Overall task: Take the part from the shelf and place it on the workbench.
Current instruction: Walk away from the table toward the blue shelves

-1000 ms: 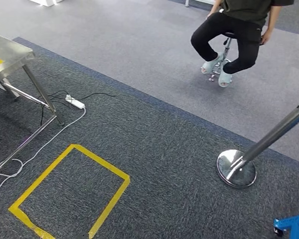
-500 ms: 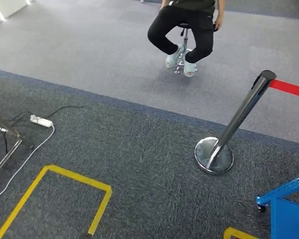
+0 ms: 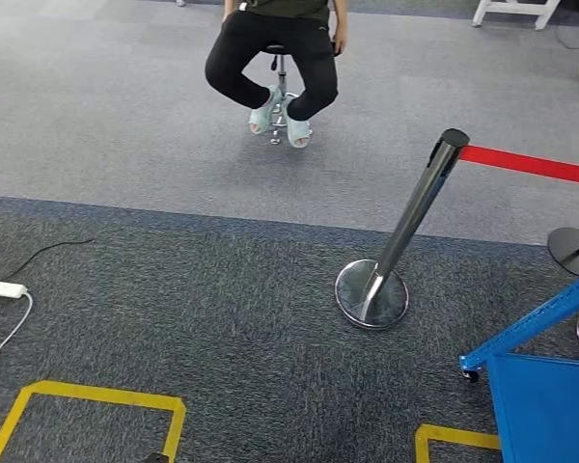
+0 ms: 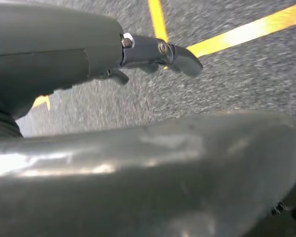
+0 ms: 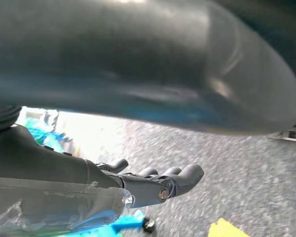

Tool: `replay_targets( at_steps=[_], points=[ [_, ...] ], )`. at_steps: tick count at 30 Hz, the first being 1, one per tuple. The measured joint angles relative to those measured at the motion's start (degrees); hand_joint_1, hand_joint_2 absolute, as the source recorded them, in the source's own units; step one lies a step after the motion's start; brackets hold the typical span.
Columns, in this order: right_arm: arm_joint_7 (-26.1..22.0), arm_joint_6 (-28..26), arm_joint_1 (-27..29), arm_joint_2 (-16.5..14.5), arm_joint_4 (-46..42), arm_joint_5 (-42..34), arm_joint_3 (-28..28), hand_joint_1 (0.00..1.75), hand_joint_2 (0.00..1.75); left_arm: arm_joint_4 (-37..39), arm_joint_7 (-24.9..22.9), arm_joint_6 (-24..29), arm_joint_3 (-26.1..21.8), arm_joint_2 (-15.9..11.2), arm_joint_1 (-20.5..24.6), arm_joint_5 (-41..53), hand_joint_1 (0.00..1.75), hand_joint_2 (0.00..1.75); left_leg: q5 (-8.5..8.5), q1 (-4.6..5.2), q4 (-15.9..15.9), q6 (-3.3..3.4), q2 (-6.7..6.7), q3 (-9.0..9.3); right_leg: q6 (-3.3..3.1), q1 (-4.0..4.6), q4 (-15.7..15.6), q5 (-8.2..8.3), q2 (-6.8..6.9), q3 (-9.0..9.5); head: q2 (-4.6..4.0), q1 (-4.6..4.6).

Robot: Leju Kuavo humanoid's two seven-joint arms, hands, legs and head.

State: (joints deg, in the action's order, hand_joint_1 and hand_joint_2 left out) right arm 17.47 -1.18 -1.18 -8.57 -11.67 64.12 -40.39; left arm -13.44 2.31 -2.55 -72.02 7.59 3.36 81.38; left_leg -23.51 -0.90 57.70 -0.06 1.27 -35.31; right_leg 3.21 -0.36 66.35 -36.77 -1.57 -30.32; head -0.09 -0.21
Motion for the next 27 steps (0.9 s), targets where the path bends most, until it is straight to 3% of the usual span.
replay_targets(
  at_steps=[2, 3, 4, 5, 7, 9, 11, 12, 14, 16, 17, 18, 19, 21, 23, 25, 26, 27],
  points=[
    [0.0, 0.0, -0.16, 0.0, 0.0, 0.16, 0.0, 0.0, 0.0, 0.0, -0.27, -0.09, 0.07, 0.07, -0.02, 0.1, 0.0, 0.0, -0.78, 0.21, 0.0, 0.18, -1.9, 0.77, 0.13, -0.02, 7.28, -1.73, 1.03, -5.08, 0.0, 0.03],
    [0.01, 0.01, -0.12, 0.0, 0.0, 0.27, 0.0, 0.0, 0.0, 0.0, -0.53, -0.15, 0.12, 0.14, 0.02, 0.14, 0.0, 0.0, -1.18, 0.28, 0.0, 0.17, -2.72, 1.28, 0.1, -0.02, 8.34, -0.9, 1.16, -6.45, 0.0, 0.04],
    [0.03, 0.01, -0.02, 0.0, 0.0, 0.37, -0.01, 0.0, 0.0, 0.0, -0.8, -0.25, 0.17, 0.21, 0.07, 0.17, 0.0, 0.0, -1.6, 0.31, 0.0, 0.13, -3.43, 1.88, 0.03, -0.02, 7.1, 1.11, 1.34, -6.63, 0.0, 0.04],
    [0.06, 0.02, 0.1, 0.0, 0.0, 0.49, -0.01, 0.0, 0.0, 0.0, -1.04, -0.39, 0.24, 0.29, 0.13, 0.19, 0.0, 0.0, -2.04, 0.33, 0.0, 0.05, -4.09, 2.57, -0.09, 0.0, 3.81, 3.99, 1.88, -5.73, 0.0, 0.06],
    [0.09, 0.03, 0.16, 0.0, 0.0, 0.63, -0.04, 0.0, 0.0, 0.0, -1.31, -0.7, 0.32, 0.38, 0.18, 0.19, 0.0, 0.0, -2.86, 0.51, 0.07, -0.38, -5.18, 3.71, -0.45, 0.19, -3.52, 8.5, 4.14, -3.19, -0.01, 0.05],
    [0.04, 0.05, -0.01, 0.0, 0.0, 0.68, -0.11, 0.0, 0.0, 0.0, -1.36, -0.67, 0.35, 0.39, 0.28, 0.19, 0.0, 0.0, -3.28, 0.76, 0.08, -0.98, -6.13, 4.23, -1.0, 0.51, -6.51, 9.77, 5.02, -2.3, -0.01, -0.02],
    [-0.01, 0.03, -0.08, 0.01, -0.01, 0.68, -0.3, 0.0, 0.0, -0.01, -1.37, -0.19, 0.4, 0.4, 0.42, 0.19, 0.0, 0.0, -3.38, 0.71, -0.11, -1.6, -7.08, 4.42, -1.72, 0.65, -6.73, 9.98, 3.61, -2.5, -0.01, -0.05],
    [-0.01, 0.01, -0.03, 0.02, -0.02, 0.67, -0.41, 0.0, 0.0, 0.0, -1.36, 0.04, 0.43, 0.42, 0.49, 0.2, 0.0, 0.0, -3.71, 0.59, 0.07, -1.92, -6.8, 4.44, -2.1, 0.61, -6.93, 10.16, 3.0, -2.47, 0.0, -0.09],
    [0.01, -0.03, 0.01, 0.02, -0.04, 0.66, -0.64, 0.0, 0.0, -0.01, -1.33, 0.25, 0.46, 0.45, 0.52, 0.21, 0.0, 0.0, -6.13, 0.41, 3.4, -2.39, -4.53, 3.1, -2.81, 0.38, -7.36, 10.55, 1.82, -2.16, 0.0, -0.29],
    [0.02, -0.02, -0.08, -0.02, -0.04, 0.66, -0.83, 0.0, 0.0, 0.0, -1.32, 0.38, 0.46, 0.51, 0.44, 0.25, 0.0, 0.0, -9.89, 0.39, 11.02, -2.47, -2.22, -0.55, -3.16, 0.35, -7.43, 10.72, 0.51, -2.28, -0.01, -0.49],
    [0.05, -0.02, -0.12, -0.03, -0.04, 0.66, -0.89, 0.0, 0.0, 0.01, -1.36, 0.45, 0.46, 0.56, 0.38, 0.27, 0.0, 0.0, -11.01, 0.4, 14.43, -2.45, -1.81, -2.37, -3.22, 0.36, -7.43, 10.74, -0.29, -2.35, -0.01, -0.55],
    [0.09, -0.02, -0.12, -0.04, -0.04, 0.67, -0.92, 0.0, 0.0, 0.01, -1.44, 0.55, 0.46, 0.6, 0.31, 0.31, 0.0, 0.0, -11.05, 0.41, 16.24, -2.4, -1.62, -3.51, -3.25, 0.37, -7.43, 10.75, -1.14, -2.35, -0.01, -0.56],
    [0.14, -0.02, -0.1, -0.04, -0.04, 0.67, -0.95, 0.0, 0.0, 0.01, -1.56, 0.63, 0.46, 0.64, 0.28, 0.33, 0.0, 0.0, -9.88, 0.41, 15.9, -2.3, -1.48, -3.64, -3.24, 0.37, -7.42, 10.75, -2.01, -2.31, 0.0, -0.55],
    [0.23, -0.02, -0.09, -0.04, -0.04, 0.68, -1.03, 0.0, 0.0, -0.01, -1.77, 0.86, 0.47, 0.66, 0.31, 0.37, 0.0, 0.0, -5.41, 0.29, 9.94, -2.11, -0.42, -1.27, -3.06, 0.3, -7.41, 10.76, -3.72, -2.17, -0.01, -0.56],
    [0.28, -0.03, -0.24, -0.04, -0.05, 0.67, -1.22, 0.0, 0.0, 0.0, -1.88, 1.35, 0.49, 0.77, 0.41, 0.51, 0.0, 0.0, -2.56, -0.01, 2.95, -1.92, 2.32, 1.74, -2.49, 0.39, -7.09, 10.66, -5.29, -2.42, -0.01, -0.56],
    [0.36, -0.03, -0.29, -0.04, -0.06, 0.7, -1.38, 0.0, 0.0, 0.0, -1.97, 2.05, 0.52, 0.93, 0.54, 0.75, 0.0, 0.0, -2.57, -0.09, 0.21, -1.63, 3.65, 2.89, -1.72, 0.34, -7.01, 10.71, -6.6, -3.06, -0.01, -0.57],
    [0.4, -0.03, -0.18, -0.04, -0.07, 0.74, -1.42, 0.0, 0.0, 0.0, -2.0, 2.41, 0.55, 0.99, 0.6, 0.84, 0.0, 0.0, -2.72, -0.08, 0.05, -1.36, 3.05, 2.97, -1.35, 0.15, -7.2, 10.81, -7.21, -3.31, 0.0, -0.55],
    [0.44, -0.02, 0.0, -0.04, -0.07, 0.79, -1.46, 0.0, 0.0, 0.0, -1.96, 2.71, 0.59, 1.01, 0.66, 0.88, 0.0, 0.0, -2.65, -0.05, -0.13, -0.96, 2.4, 3.06, -1.02, 0.09, -7.06, 10.71, -6.83, -3.52, 0.0, -0.52]
  ],
)
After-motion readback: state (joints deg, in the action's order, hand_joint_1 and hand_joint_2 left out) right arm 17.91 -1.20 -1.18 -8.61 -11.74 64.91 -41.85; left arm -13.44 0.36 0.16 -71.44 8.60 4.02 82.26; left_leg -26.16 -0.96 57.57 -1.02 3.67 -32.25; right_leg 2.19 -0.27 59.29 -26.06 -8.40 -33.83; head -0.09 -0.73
